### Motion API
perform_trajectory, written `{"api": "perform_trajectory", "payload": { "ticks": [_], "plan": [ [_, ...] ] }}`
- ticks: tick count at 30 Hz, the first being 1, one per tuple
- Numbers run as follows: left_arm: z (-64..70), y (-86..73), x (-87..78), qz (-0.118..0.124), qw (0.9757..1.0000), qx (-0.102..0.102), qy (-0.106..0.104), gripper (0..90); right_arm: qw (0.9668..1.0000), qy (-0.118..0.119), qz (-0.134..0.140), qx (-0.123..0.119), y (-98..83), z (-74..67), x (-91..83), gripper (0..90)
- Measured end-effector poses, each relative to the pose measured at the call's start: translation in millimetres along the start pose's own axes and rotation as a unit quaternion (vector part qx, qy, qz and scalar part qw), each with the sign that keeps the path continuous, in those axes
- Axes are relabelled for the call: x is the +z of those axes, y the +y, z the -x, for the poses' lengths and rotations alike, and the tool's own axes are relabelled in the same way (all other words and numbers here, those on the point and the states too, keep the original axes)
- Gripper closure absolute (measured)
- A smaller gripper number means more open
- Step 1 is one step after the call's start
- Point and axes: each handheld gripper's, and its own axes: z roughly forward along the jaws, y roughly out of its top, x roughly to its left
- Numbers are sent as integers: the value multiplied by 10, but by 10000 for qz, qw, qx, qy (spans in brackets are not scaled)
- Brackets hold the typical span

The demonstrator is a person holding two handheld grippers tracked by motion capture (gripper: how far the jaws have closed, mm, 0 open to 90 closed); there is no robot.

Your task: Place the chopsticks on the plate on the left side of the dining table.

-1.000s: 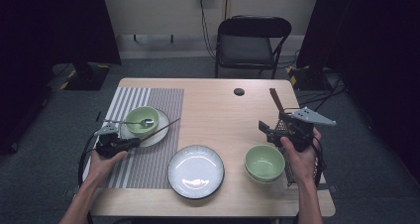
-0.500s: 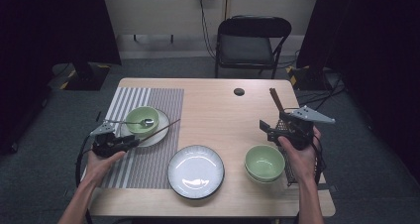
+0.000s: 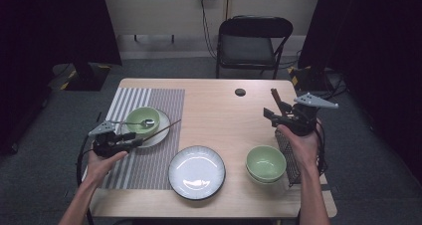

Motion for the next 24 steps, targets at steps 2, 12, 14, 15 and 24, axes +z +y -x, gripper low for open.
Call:
{"api": "perform_trajectory", "payload": {
  "ticks": [2,12,14,15,24],
  "plan": [
    [21,6,4,9,10000,-3,-9,469,10000,-47,-37,34,34,43,24,356],
    [95,21,82,-142,9998,94,-90,417,9997,-89,-119,185,132,213,185,424],
    [101,19,83,-157,9998,106,-84,412,9997,-90,-147,199,157,237,212,467],
    [102,18,81,-152,9998,103,-78,409,9996,-107,-172,200,170,252,225,471],
    [93,5,90,-201,9997,126,-5,404,9990,-247,-246,287,168,357,308,596]
  ]
}}
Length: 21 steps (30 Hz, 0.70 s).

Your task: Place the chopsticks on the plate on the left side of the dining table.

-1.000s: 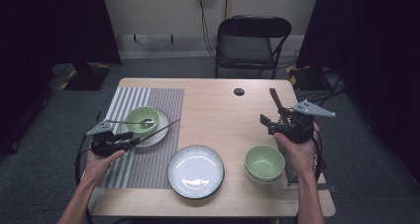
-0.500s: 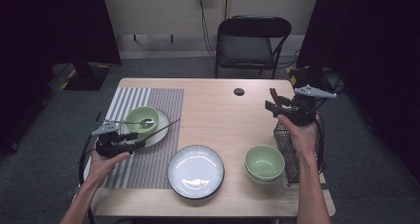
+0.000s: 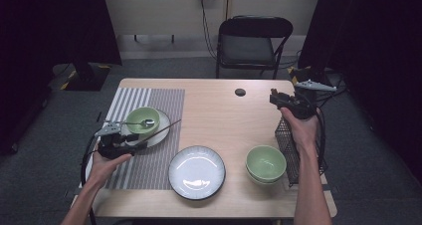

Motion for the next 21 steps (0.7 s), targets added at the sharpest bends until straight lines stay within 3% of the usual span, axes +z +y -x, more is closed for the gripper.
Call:
{"api": "perform_trajectory", "payload": {
  "ticks": [4,21],
  "plan": [
    [8,2,-1,34,10000,-23,-38,404,9998,-159,-108,-25,0,38,30,615],
    [2,-4,3,-13,10000,5,-20,403,9985,-351,-411,-58,-70,111,122,699]
  ]
}}
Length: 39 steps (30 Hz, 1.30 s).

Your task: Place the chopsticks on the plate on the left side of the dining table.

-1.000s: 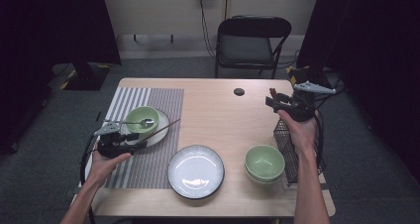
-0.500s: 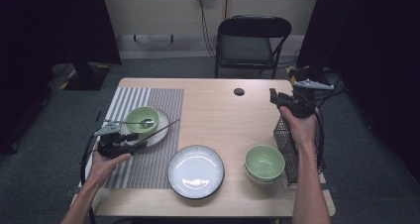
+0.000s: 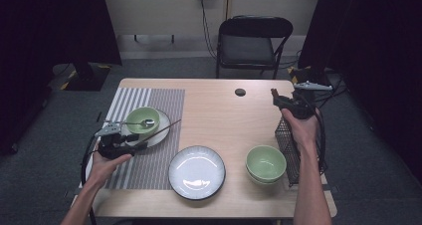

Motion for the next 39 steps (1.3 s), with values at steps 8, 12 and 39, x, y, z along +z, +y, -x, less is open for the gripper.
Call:
{"api": "perform_trajectory", "payload": {
  "ticks": [8,12,39],
  "plan": [
    [-16,0,-20,130,9999,-63,-56,403,10000,5,-36,-21,-24,4,14,738],
    [-20,0,-27,124,9999,-54,-41,402,10000,-5,-48,9,-43,16,9,759],
    [-6,4,-24,105,9999,-12,-64,399,9991,111,349,-217,-77,-44,-299,791]
  ]
}}
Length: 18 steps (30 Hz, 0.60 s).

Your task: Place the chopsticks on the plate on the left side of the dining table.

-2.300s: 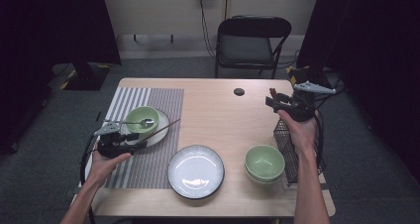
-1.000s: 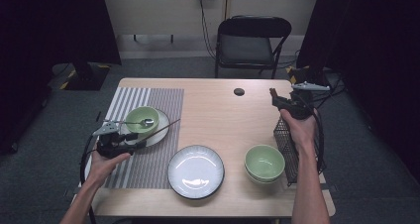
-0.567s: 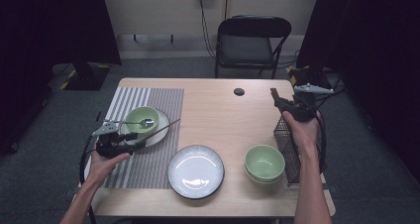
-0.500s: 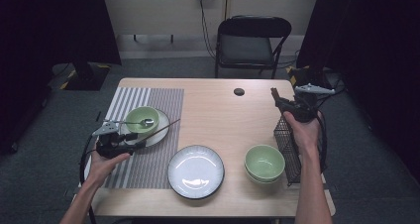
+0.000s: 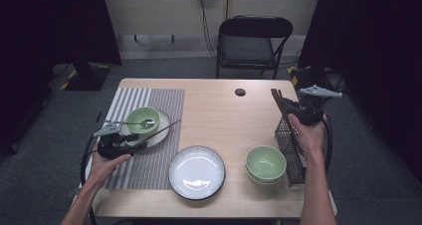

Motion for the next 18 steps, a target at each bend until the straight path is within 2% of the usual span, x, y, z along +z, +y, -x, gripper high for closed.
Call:
{"api": "perform_trajectory", "payload": {
  "ticks": [6,10,18],
  "plan": [
    [2,2,4,2,10000,-8,-3,398,9998,141,36,-157,-56,-49,-55,775],
    [24,26,-12,40,9999,14,-99,398,9994,218,-140,-242,-94,-71,-1,747],
    [20,30,-11,53,10000,2,-77,396,9993,226,-242,-160,-139,-35,53,735]
  ]
}}
